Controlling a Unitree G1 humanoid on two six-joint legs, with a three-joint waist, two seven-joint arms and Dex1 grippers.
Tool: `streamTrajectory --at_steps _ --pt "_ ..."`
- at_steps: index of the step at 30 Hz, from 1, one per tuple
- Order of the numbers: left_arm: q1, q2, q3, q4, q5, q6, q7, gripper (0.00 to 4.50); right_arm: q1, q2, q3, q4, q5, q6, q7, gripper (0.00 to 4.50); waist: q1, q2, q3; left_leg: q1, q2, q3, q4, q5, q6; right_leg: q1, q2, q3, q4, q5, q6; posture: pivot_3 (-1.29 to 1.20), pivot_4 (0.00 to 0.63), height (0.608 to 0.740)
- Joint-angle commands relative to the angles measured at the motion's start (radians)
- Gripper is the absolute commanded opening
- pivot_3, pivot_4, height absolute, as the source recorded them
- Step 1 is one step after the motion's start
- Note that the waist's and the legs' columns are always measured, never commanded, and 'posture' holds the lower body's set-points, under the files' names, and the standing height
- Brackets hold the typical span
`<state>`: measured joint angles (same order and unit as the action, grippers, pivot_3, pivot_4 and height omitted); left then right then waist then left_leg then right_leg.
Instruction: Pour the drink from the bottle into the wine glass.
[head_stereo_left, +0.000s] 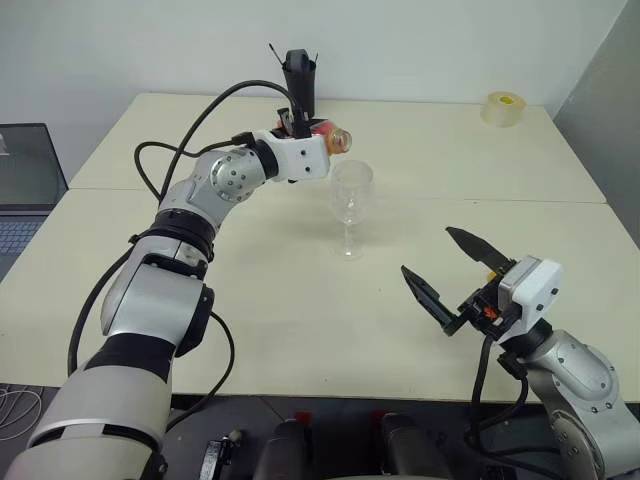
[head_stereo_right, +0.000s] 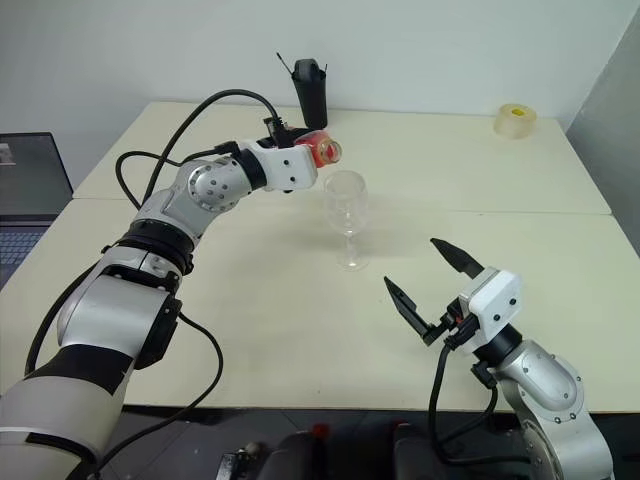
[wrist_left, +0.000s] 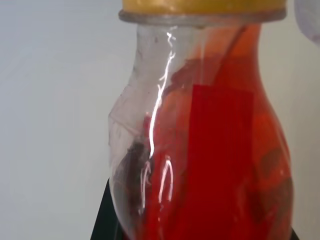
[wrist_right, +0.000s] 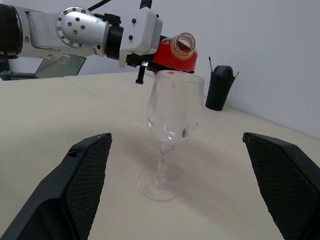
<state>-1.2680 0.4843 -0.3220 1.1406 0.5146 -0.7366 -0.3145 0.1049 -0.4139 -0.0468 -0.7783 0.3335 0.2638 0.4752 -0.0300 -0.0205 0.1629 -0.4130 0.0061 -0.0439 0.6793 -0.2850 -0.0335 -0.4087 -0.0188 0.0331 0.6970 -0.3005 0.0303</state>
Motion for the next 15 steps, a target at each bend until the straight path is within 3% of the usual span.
streamTrajectory --at_steps 1,15 --pt "-0.045 0.020 -0.009 -0.028 0.020 -0.036 0.056 1.04 -0.006 -0.001 -0.006 -0.015 -0.002 -0.019 -0.007 4.50 0.000 0.000 0.000 0.000 0.000 0.000 0.000 0.000 0.000 0.000 0.000 0.000 0.000 0.000 0.000 0.00 0.150 0.740" --pt "-0.077 0.046 -0.068 -0.013 0.121 -0.049 0.172 1.04 -0.004 -0.003 -0.002 -0.020 -0.012 -0.015 -0.013 4.50 0.000 0.000 0.000 0.000 -0.001 0.000 0.000 0.000 0.000 0.000 0.000 0.000 0.000 0.000 0.000 0.00 0.150 0.740"
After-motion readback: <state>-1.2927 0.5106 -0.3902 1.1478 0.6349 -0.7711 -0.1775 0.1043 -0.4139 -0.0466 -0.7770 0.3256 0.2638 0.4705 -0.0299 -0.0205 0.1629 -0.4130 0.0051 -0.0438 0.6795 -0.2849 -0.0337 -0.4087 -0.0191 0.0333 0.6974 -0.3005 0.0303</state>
